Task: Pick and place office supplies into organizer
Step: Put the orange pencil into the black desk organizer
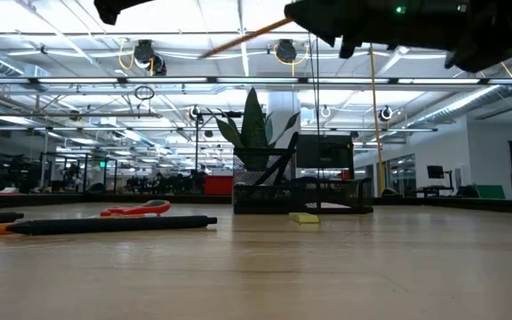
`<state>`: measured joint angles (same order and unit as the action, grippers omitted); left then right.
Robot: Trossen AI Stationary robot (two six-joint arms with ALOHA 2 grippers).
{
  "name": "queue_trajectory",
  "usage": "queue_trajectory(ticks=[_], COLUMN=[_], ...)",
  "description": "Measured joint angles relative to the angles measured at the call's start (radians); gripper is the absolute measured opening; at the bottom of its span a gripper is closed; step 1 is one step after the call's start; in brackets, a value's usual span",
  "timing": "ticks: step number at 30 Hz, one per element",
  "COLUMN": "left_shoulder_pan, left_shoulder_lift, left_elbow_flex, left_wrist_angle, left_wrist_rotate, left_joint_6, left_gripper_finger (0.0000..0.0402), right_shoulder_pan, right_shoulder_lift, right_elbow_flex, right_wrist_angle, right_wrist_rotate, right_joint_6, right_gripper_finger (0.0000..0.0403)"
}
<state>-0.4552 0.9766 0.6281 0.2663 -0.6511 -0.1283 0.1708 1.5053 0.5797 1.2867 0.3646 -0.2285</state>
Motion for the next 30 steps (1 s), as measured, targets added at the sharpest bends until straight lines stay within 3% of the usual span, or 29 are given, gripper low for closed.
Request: queue_trajectory(ticks=[4, 8, 15, 20, 25, 30], left_shoulder_pan=[0.001, 0.008, 0.031, 0.075, 0.120, 0.163], left_shoulder_lift=[-0.005, -0.001, -0.008, -0.041, -0.101, -0.157], left_elbow_flex=[0.000, 0.000, 0.000, -0.027, -0.152, -0.283], left_wrist_angle=[-0.033, -0.032, -0.032, 0.004, 0.199, 0.321], left_wrist_rotate=[-0.010, -0.023, 0.031, 0.153, 0.274, 0.285], left_joint_6=[0.020, 0.014, 0.022, 0.025, 0.036, 0.009], left_gripper_finger=[0.0260, 0.0259, 0.0258, 0.0262, 0.0258, 0.0262], right_shoulder_pan=[0.001, 0.000, -0.039, -0.111, -0.188, -0.219], right_shoulder_lift=[-0.094, -0.166, -0.175, -0.173, -0.170, -0.160], right_elbow_flex=[0.029, 0.139, 0.374, 0.471, 0.524, 0.525], right_wrist_angle=[-0.183, -0.522, -1.010, -1.252, -1.393, -1.476], right_wrist_rotate=[0.107, 0.205, 0.315, 0.311, 0.099, 0.022], right_joint_6=[-0.003, 0.018, 0.065, 0.146, 0.274, 0.325], right_gripper_finger=[0.0014, 0.0016, 0.0016, 0.0017, 0.0017, 0.0017])
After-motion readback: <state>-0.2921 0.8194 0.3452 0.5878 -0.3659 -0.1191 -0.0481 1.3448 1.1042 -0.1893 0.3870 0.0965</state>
